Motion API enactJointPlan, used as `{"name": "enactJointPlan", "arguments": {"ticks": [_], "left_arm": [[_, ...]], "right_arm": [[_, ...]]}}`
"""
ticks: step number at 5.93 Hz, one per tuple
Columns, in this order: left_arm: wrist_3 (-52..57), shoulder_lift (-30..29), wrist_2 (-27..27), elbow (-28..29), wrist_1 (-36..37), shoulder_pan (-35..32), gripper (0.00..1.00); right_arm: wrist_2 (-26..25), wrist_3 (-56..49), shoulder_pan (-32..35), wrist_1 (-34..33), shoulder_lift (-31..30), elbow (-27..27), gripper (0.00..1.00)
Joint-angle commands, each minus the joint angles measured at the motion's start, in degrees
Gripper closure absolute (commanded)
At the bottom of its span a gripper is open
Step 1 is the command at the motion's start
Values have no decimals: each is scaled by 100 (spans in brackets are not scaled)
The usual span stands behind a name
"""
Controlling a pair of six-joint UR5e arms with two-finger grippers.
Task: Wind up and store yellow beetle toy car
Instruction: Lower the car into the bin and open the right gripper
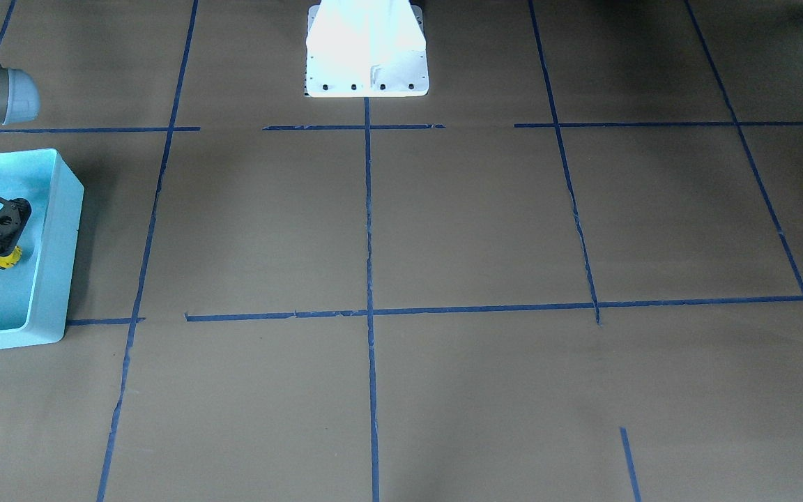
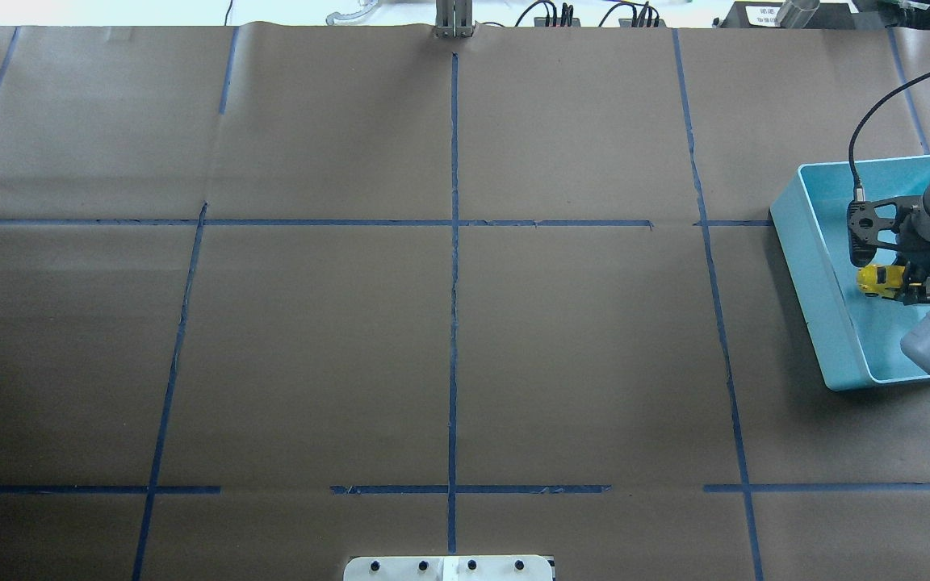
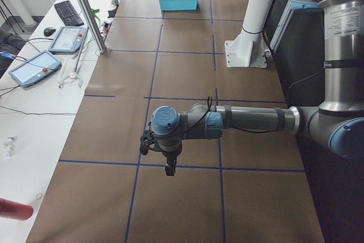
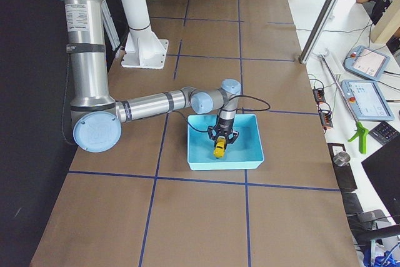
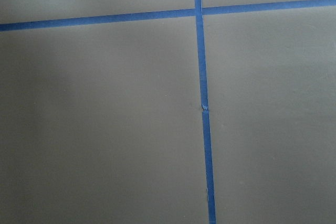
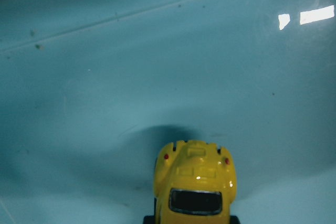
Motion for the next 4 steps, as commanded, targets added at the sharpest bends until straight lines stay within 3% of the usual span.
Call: {"name": "enactJointPlan", "arguments": {"ticks": [1,2,3,4], "left_arm": [[0,16,2,-53,20,-20,0],[9,156,-7,-114,20,-29,0],[18,174,2,-123,20,-37,0],[35,218,2,-141,11,-29,0]], "right_arm": [[134,15,-4,106,1,-7,39],[431,-2,22,107,-34,-6,0],[634,-11,118,107,-25,89,0],[793,-28,415,37,-182,569,0]]}}
